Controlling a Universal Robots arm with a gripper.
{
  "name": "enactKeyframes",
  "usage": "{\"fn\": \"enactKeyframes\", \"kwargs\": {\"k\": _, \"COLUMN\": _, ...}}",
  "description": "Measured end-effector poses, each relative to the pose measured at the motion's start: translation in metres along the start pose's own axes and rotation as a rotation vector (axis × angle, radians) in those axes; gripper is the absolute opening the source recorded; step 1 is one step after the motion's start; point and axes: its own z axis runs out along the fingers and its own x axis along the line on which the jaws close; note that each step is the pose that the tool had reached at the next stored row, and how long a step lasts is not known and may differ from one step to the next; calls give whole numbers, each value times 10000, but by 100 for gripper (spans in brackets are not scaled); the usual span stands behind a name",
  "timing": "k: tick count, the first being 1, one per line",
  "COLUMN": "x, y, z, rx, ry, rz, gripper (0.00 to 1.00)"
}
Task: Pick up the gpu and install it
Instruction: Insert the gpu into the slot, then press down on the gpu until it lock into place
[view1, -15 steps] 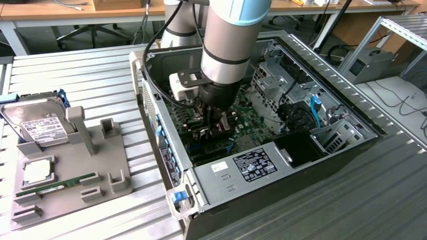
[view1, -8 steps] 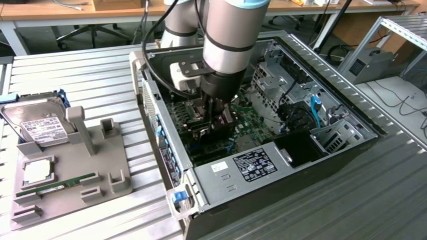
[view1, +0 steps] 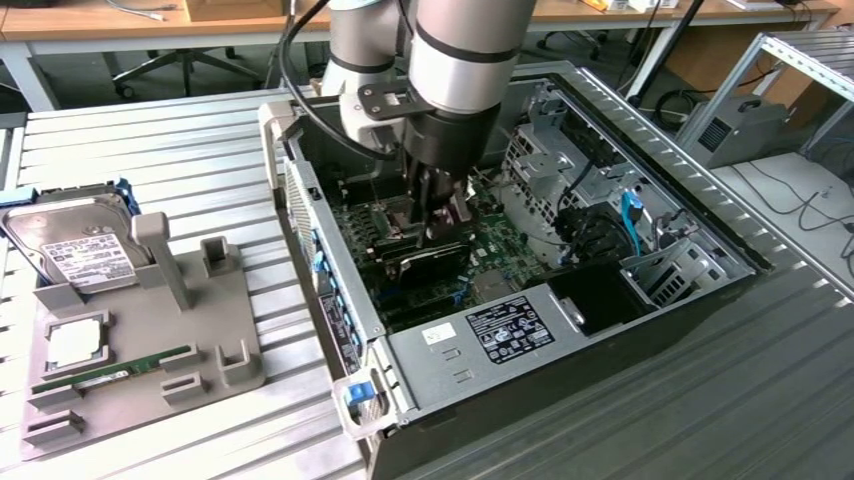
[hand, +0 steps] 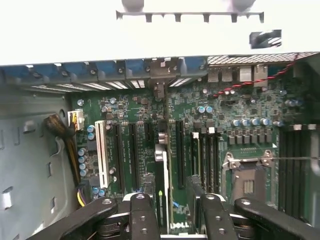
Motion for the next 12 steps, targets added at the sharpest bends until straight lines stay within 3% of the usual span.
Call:
{"fn": "enactKeyframes", "kwargs": {"k": 3, "x": -17, "y": -1, "z": -77, "rx": -1, "ry": 1, "rz": 0, "gripper": 40}}
{"fn": "enactKeyframes", "kwargs": {"k": 12, "x": -19, "y": -1, "z": -81, "rx": 0, "ry": -1, "rz": 0, "gripper": 40}}
